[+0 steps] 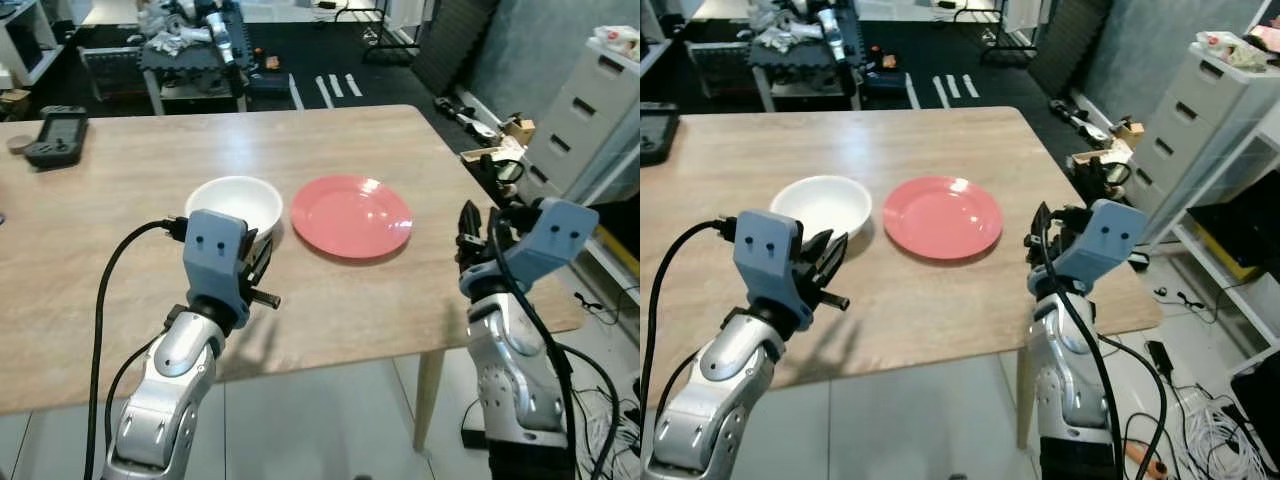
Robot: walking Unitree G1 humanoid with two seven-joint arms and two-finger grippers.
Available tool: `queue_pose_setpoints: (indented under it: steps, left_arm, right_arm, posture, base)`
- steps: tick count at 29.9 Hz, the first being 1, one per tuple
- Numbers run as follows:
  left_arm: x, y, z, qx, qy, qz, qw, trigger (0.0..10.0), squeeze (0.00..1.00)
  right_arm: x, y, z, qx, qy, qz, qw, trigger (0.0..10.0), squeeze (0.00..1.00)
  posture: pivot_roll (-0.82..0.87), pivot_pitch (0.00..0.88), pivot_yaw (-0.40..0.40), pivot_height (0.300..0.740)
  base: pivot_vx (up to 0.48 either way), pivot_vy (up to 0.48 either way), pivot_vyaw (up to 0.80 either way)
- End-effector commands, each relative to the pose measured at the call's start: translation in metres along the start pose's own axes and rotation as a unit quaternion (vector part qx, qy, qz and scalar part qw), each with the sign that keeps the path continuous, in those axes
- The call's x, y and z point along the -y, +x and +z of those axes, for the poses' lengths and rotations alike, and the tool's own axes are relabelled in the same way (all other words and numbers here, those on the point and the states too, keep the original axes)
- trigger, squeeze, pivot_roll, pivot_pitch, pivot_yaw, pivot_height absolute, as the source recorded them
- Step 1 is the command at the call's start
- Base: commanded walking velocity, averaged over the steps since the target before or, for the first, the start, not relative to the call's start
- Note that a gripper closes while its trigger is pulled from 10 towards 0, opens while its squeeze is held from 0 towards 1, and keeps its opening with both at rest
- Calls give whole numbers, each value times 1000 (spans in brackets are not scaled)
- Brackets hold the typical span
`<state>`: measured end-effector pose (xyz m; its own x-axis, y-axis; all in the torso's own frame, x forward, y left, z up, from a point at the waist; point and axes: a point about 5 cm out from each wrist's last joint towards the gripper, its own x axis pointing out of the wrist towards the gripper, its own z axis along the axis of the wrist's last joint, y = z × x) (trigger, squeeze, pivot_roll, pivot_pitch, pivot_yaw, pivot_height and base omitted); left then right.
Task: Setting the table
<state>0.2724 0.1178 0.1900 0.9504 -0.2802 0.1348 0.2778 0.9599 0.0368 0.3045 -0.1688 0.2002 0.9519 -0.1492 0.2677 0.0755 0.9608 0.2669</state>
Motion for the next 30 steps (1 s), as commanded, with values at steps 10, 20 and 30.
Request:
queue_pose_setpoints:
  steps: [10,20,30]
  left_arm:
    - [2,-1,-4,-9,-1,-3,1000,10000,0]
    - [1,0,-5,-9,0,-3,1000,10000,0]
    - [1,1,-6,-12,0,-5,1000,10000,0]
  right_arm:
    - [6,-1,-4,-6,-7,-9,1000,10000,0]
    - [6,-1,-4,-5,-8,-7,1000,10000,0]
    - [6,-1,-5,-9,-4,-9,1000,10000,0]
  posture:
    - [-61,13,40,740]
    - [-62,6,42,740]
    - [-64,8,44,740]
  base:
    - [-265,0,0]
    - [-127,0,0]
    - [0,0,-404]
